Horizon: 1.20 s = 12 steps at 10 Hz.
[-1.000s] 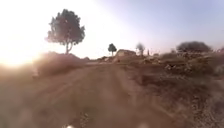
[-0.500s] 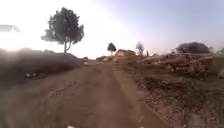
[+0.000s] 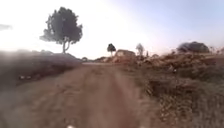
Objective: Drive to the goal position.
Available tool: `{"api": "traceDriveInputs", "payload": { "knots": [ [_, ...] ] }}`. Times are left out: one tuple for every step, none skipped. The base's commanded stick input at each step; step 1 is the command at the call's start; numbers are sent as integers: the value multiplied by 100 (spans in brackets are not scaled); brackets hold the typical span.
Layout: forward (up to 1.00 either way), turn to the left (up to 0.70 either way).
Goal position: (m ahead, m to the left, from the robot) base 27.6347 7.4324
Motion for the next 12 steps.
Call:
{"api": "traceDriveInputs", "payload": {
  "knots": [
    [70, 0],
    [70, 0],
    [70, 0],
    [70, 0],
    [70, 0],
    [70, 0],
    [70, 0],
    [70, 0],
    [70, 0],
    [70, 0],
    [70, 0],
    [70, 0]
  ]
}}
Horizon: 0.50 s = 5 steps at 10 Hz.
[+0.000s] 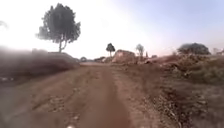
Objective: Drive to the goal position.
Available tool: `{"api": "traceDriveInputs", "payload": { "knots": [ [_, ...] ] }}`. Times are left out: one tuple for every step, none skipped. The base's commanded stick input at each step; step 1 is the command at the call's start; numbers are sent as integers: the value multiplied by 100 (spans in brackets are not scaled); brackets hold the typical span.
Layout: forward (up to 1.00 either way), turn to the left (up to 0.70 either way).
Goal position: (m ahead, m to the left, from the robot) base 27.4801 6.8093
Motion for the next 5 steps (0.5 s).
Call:
{"api": "traceDriveInputs", "payload": {
  "knots": [
    [70, 0],
    [70, 0],
    [70, 0],
    [70, 0],
    [70, 0]
  ]
}}
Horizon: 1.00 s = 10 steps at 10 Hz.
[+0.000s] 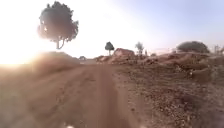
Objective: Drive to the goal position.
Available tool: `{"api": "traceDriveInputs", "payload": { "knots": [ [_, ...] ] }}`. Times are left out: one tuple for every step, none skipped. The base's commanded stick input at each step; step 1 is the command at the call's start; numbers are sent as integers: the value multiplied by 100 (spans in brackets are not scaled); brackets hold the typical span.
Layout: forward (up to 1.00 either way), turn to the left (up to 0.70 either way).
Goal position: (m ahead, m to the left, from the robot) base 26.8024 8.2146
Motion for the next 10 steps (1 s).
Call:
{"api": "traceDriveInputs", "payload": {
  "knots": [
    [70, 0],
    [70, 0],
    [70, 0],
    [70, 0],
    [70, 0],
    [70, 0],
    [70, 0],
    [70, 0],
    [70, 0],
    [70, 0]
  ]
}}
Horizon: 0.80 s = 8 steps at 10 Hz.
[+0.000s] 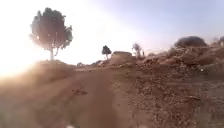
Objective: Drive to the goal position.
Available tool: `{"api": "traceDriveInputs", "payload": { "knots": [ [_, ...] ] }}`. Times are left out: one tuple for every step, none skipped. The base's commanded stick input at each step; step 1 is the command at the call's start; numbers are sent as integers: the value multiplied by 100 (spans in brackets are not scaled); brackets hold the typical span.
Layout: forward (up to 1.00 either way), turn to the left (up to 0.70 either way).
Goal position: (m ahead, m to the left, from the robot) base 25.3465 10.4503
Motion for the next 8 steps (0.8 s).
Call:
{"api": "traceDriveInputs", "payload": {
  "knots": [
    [70, 0],
    [70, 0],
    [70, 0],
    [70, 0],
    [70, 0],
    [70, 0],
    [70, 0],
    [70, 0]
  ]
}}
